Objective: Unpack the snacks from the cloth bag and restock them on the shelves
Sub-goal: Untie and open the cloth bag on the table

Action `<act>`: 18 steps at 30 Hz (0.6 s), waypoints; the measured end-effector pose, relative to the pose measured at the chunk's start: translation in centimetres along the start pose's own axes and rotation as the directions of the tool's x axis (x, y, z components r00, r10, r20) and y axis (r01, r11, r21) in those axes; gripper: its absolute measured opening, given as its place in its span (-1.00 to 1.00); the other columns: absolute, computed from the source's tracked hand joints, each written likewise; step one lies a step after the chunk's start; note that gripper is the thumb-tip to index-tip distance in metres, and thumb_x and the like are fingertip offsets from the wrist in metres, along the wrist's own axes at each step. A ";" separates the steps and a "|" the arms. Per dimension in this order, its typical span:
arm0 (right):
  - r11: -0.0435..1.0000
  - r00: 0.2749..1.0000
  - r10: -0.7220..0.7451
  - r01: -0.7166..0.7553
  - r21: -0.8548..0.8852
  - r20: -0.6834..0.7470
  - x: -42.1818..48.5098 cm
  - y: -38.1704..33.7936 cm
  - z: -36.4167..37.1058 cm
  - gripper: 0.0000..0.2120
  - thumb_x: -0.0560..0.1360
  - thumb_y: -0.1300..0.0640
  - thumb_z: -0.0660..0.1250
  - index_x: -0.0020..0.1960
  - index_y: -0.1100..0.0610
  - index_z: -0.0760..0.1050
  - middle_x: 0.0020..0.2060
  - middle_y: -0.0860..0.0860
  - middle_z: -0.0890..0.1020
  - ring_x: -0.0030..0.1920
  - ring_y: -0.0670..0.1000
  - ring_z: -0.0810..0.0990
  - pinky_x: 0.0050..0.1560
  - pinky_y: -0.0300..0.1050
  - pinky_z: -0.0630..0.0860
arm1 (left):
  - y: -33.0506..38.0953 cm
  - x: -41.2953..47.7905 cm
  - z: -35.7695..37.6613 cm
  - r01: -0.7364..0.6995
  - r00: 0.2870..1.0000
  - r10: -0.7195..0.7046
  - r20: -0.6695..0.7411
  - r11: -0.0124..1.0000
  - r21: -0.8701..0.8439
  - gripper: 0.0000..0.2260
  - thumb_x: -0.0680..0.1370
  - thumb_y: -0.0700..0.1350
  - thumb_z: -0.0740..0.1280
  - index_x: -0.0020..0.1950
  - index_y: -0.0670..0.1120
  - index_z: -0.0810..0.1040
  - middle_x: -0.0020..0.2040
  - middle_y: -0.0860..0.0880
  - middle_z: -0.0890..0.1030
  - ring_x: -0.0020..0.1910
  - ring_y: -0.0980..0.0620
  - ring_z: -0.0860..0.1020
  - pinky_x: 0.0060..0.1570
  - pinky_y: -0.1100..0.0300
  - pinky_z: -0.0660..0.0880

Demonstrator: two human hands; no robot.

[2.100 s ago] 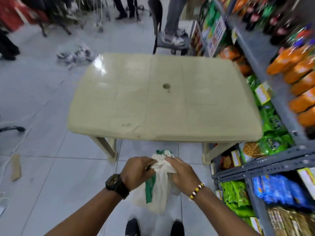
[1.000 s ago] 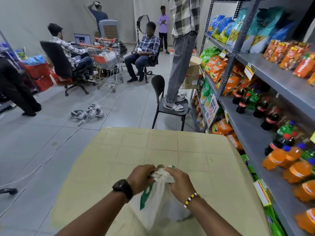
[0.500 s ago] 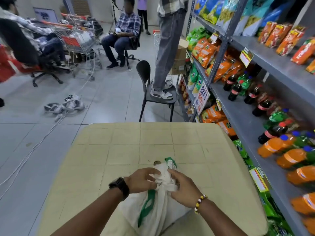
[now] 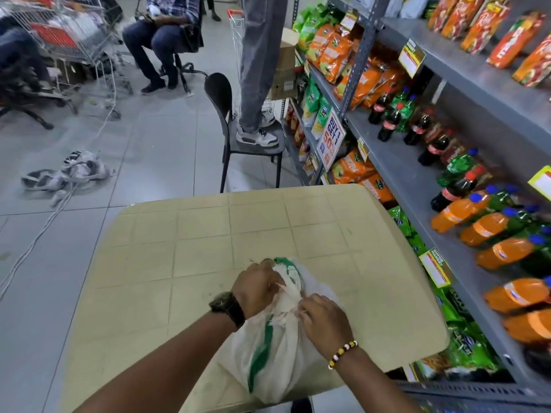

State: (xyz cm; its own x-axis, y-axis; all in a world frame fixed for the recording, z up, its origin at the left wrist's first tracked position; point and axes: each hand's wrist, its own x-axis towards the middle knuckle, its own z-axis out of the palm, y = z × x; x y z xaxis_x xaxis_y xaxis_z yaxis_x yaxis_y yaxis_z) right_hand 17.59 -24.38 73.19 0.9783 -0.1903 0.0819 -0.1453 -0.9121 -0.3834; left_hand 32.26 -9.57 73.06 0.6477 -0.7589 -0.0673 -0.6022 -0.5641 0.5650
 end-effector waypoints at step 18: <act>0.982 0.993 0.078 -0.091 0.168 0.083 -1.4 5.1 -1.8 -0.68 0.34 0.06 0.31 0.09 -0.05 0.52 0.02 -0.14 0.60 0.01 -0.07 0.51 -0.01 -0.16 0.51 | 0.4 -0.5 0.6 0.173 0.984 -0.171 0.055 0.984 -0.034 -0.63 0.36 -0.11 0.28 0.17 0.06 0.51 0.27 -0.01 0.48 0.21 -0.12 0.44 0.18 -0.01 0.44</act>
State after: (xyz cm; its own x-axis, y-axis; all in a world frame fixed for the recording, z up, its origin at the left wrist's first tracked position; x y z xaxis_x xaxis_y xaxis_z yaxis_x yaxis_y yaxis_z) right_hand 15.20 -29.39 72.84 0.9728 -0.2303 -0.0252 -0.2073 -0.8169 -0.5382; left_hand 31.41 -9.62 72.78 0.7145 -0.6680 -0.2078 -0.4652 -0.6755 0.5721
